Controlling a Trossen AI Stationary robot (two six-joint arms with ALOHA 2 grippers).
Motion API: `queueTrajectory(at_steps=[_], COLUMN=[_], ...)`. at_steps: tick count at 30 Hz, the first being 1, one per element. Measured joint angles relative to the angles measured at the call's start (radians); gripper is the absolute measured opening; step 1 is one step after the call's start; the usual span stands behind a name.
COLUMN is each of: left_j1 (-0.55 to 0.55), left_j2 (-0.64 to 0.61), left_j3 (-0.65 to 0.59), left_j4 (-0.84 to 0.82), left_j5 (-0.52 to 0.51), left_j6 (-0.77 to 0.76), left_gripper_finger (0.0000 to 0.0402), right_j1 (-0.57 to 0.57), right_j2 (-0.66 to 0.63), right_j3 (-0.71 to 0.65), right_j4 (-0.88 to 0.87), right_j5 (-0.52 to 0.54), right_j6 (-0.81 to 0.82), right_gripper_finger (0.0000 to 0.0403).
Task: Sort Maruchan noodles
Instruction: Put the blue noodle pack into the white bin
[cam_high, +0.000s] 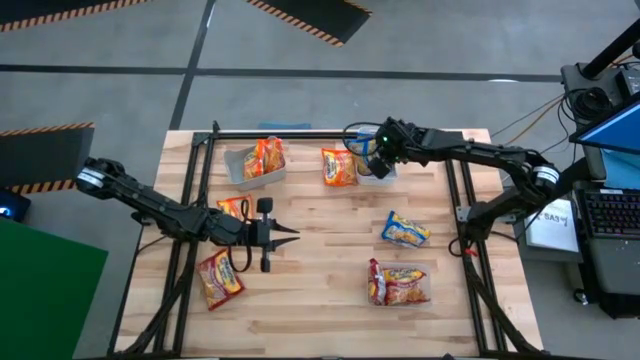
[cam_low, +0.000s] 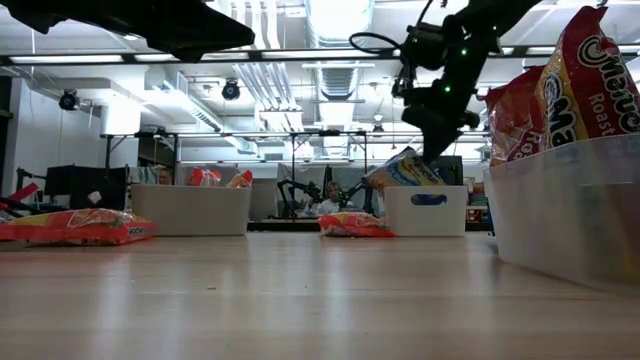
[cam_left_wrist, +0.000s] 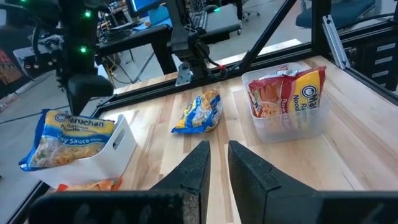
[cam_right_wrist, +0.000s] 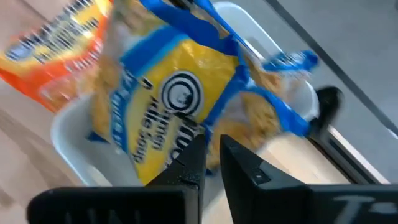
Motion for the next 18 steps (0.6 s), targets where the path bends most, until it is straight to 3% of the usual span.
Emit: queueTrajectory(at_steps=[9, 18], left_j1=[0.000, 0.000], left_j2=[0.000, 0.000], left_j3=[0.000, 0.000], left_j4=[0.000, 0.000], left_j5=[0.000, 0.000], left_j6=[0.000, 0.000], left_gripper_finger=[0.0040, 0.0040], right_j1=[0.000, 0.000], right_j2=[-0.001, 0.004], right_j3=[0.115, 0.149], right_j4=[-0.160, 0.102], right_j5=[0.035, 0.027], right_j6=[0.033, -0.032], right_gripper_finger=[0.0053, 0.0022])
